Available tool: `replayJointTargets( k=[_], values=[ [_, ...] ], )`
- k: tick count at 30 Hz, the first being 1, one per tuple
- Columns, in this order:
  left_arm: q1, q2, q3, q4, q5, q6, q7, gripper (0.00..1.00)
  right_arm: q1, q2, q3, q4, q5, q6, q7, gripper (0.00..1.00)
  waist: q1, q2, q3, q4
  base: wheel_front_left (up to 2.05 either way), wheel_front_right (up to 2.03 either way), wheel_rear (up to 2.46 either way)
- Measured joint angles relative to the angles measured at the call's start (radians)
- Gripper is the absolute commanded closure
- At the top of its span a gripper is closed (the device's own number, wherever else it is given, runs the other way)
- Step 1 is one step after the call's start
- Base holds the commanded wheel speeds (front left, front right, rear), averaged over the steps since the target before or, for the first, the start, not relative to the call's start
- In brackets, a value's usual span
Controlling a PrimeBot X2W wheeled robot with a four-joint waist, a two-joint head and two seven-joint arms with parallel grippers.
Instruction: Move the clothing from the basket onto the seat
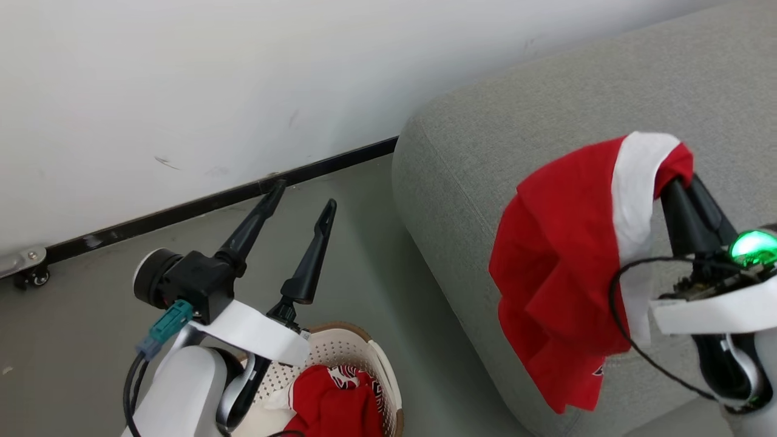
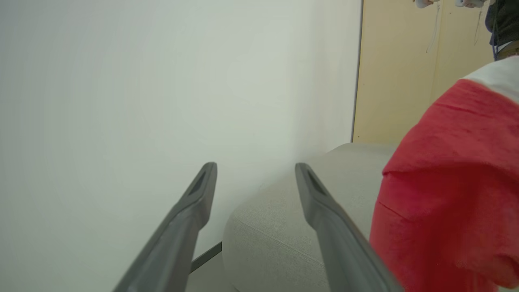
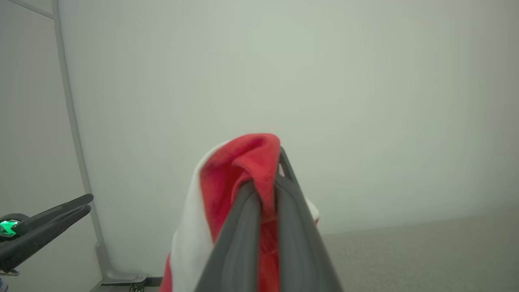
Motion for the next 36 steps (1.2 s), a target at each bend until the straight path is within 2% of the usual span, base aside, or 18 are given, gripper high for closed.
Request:
replayJointTargets(
  k=[11, 22, 31, 36],
  values=[
    [0.024, 0.040, 0.069, -0.091, 0.018, 0.052, 0.000, 0.00, -0.298, -0.063, -0.076, 0.027, 0.090, 0.000, 0.142, 1.00, 0.0000, 0.0000, 0.040, -0.039, 0.00, 0.00, 0.00],
    [0.063, 0.081, 0.101, -0.184, 0.053, 0.084, 0.000, 0.00, -0.549, -0.157, -0.181, 0.184, 0.094, 0.000, 0.249, 1.00, 0.0000, 0.0000, 0.093, -0.022, 0.00, 0.00, 0.00],
    [0.089, 0.111, 0.099, -0.269, 0.077, 0.096, 0.007, 0.00, -0.707, -0.218, -0.277, 0.336, 0.081, 0.000, 0.286, 1.00, -0.0001, 0.0000, 0.143, 0.013, 0.00, 0.00, 0.00],
    [0.090, 0.127, 0.099, -0.314, 0.080, 0.100, 0.028, 0.00, -0.756, -0.248, -0.294, 0.425, 0.054, 0.000, 0.297, 1.00, 0.0000, 0.0000, 0.176, 0.036, 0.00, 0.00, 0.00]
  ],
)
